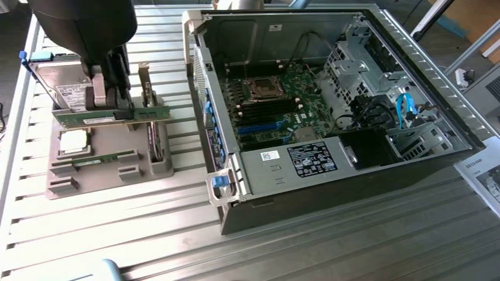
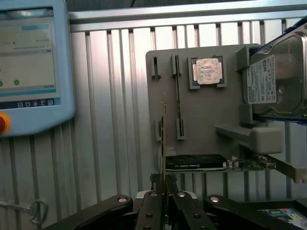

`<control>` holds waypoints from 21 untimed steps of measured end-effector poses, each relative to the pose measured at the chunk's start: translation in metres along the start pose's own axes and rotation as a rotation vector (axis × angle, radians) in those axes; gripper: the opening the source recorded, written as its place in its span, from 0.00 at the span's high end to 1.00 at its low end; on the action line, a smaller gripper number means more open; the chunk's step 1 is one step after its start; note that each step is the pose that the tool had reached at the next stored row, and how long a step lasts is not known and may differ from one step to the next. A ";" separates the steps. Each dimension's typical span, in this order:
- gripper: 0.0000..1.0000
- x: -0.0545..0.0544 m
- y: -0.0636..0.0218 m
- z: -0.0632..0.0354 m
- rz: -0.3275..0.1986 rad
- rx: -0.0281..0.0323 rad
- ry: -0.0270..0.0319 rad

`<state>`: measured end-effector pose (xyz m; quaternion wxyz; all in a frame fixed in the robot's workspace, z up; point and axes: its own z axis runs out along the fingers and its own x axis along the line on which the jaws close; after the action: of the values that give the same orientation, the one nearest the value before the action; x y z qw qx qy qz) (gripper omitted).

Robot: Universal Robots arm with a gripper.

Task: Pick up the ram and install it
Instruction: 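Pick up the ram and move it above insertion slot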

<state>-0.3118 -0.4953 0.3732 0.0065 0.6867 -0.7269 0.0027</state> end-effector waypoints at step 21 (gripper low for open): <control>0.86 -0.004 -0.0719 -0.0004 0.000 -0.0001 0.0000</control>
<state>-0.2398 -0.4952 0.3731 0.0065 0.6867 -0.7269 0.0027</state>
